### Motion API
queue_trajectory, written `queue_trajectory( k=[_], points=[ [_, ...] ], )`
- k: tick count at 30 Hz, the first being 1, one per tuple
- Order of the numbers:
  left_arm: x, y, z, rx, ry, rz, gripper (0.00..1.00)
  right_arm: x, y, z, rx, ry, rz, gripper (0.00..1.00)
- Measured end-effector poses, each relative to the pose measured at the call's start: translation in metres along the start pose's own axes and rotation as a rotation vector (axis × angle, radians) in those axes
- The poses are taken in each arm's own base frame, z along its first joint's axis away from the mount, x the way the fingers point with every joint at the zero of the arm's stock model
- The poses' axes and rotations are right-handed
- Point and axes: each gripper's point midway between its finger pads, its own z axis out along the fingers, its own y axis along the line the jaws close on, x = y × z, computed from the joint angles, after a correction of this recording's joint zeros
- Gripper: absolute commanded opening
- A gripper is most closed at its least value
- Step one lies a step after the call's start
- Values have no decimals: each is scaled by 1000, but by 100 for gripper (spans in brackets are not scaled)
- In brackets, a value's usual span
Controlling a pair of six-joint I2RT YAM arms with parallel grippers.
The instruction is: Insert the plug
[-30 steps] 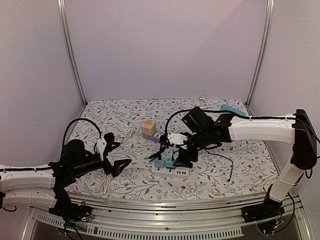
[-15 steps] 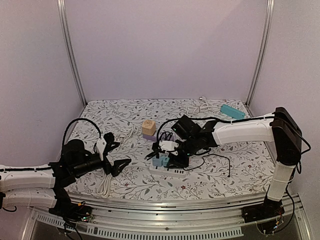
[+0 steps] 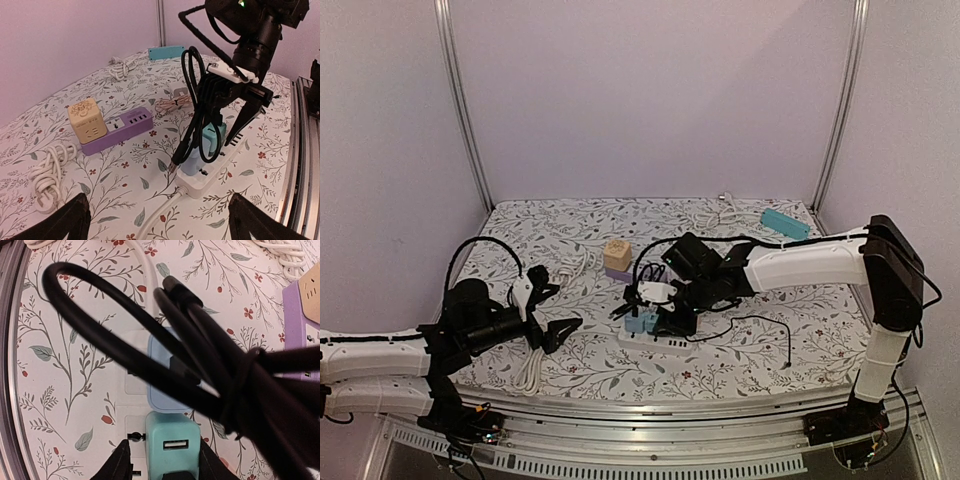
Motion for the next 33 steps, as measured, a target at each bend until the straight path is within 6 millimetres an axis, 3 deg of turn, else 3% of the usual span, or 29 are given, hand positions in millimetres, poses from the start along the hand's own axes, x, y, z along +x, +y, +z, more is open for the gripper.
queue_trajectory(
  k=[3,9,16,23,29,33],
  points=[
    [0,0,0,0,0,3,96,4,0,3,18,9,-5,0],
    [1,1,0,-2,2,3,96,18,1,12,62,48,-9,0],
    [2,1,0,-3,5,8,96,15,1,16,108,43,8,1],
    [4,1,0,-2,11,8,96,13,3,14,98,46,26,56],
    [4,0,0,1,10,8,96,9,15,7,40,43,49,75],
    [4,0,0,5,9,8,96,-8,19,-13,29,-23,52,80]
  ],
)
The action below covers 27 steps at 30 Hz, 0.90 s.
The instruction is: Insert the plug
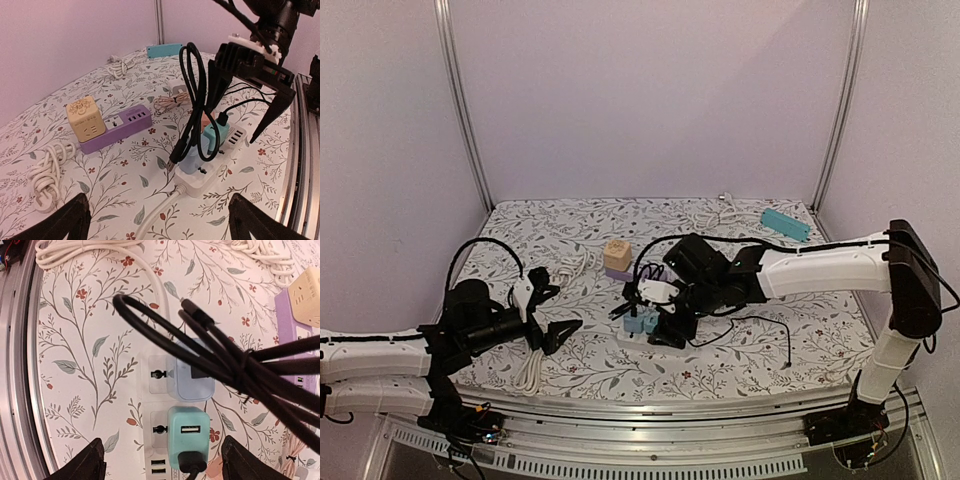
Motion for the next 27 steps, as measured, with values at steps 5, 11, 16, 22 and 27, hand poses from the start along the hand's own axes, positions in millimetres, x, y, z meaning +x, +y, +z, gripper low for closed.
queue_trajectory(
  k=[5,11,16,22,27],
  points=[
    [-1,-1,0,7,-4,1,96,-26,-3,-29,27,-101,-9,83],
    [-3,0,-2,7,-14,6,96,-23,-3,-32,25,-65,-13,57],
    [-4,1,-2,4,-16,7,96,-35,-16,-25,45,27,6,48],
    [-2,1,-3,4,-15,6,96,-12,-20,-17,56,180,25,53],
    [-1,1,-3,6,-13,5,96,0,-15,-12,44,249,15,52]
  ],
)
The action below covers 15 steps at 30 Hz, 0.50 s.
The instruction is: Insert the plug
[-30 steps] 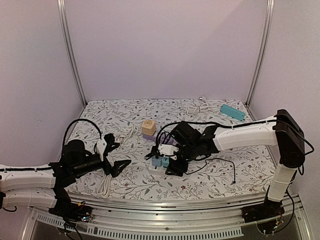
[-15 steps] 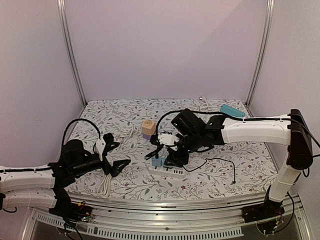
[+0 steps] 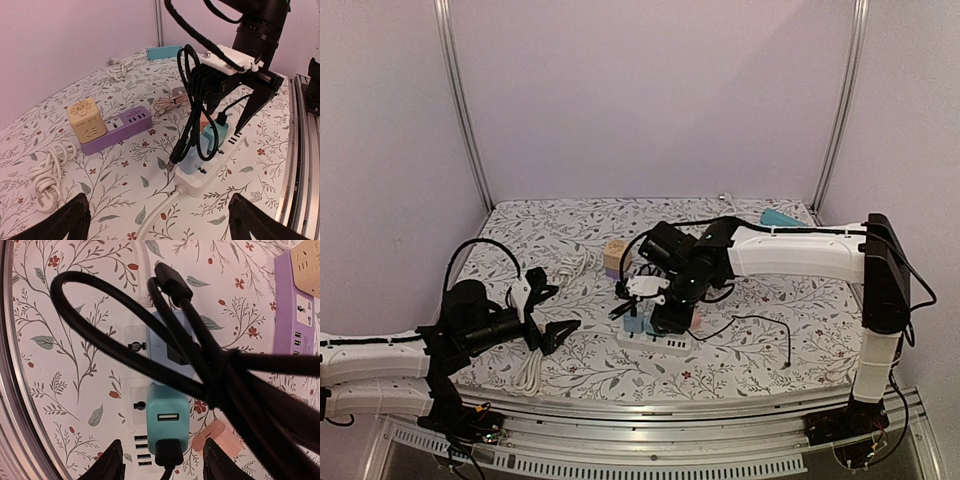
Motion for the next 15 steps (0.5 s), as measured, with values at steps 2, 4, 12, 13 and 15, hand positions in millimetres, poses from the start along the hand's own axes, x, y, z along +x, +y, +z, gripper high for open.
queue_trajectory(
  k=[2,4,12,13,15],
  points=[
    [0,0,0,3,0,0,96,-1,3,4,0,8,-11,51],
    [0,-1,0,5,-1,0,96,-2,5,9,1,17,-19,49],
    [-1,-2,0,13,-3,1,96,-3,0,28,33,43,-25,8],
    [-1,-2,0,13,-3,1,96,-4,-1,28,35,40,-25,1],
    [-1,-2,0,13,-4,1,96,-5,-1,28,36,38,-26,0]
  ],
)
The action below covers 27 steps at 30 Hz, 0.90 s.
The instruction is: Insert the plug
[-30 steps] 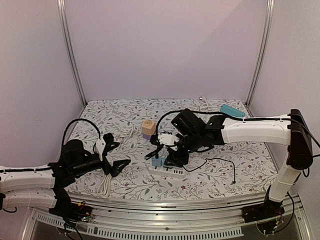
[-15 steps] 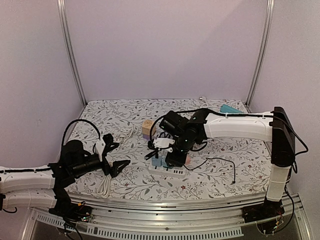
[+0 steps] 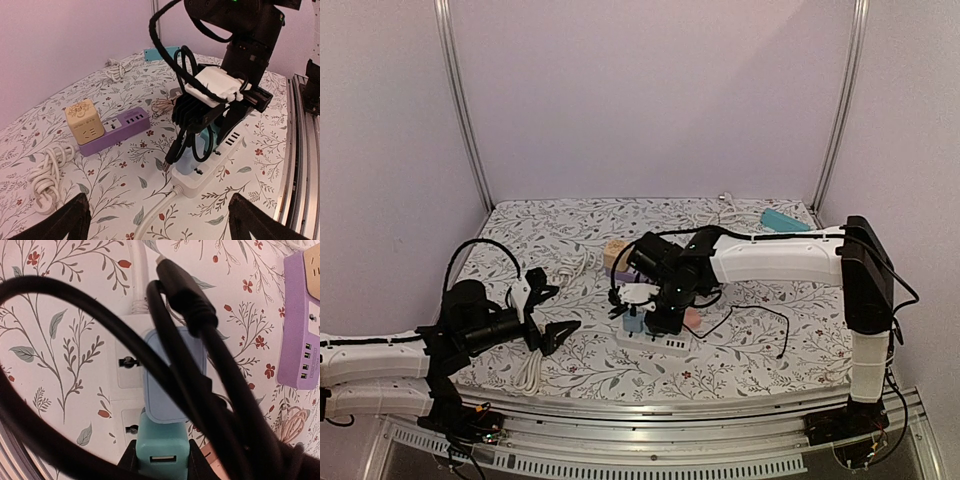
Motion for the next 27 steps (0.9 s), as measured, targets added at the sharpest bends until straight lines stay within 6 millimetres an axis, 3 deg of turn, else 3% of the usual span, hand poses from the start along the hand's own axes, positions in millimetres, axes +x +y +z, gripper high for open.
queue_trajectory(
  k=[18,24,27],
  points=[
    [-2,2,-1,-7,-9,3,96,2,1,8,5,-22,27,0],
    [-2,2,-1,-8,-9,4,96,-21,-4,11,10,-56,-10,1],
    [-2,3,-1,-10,-10,4,96,-43,-5,17,10,-92,-43,10]
  ],
)
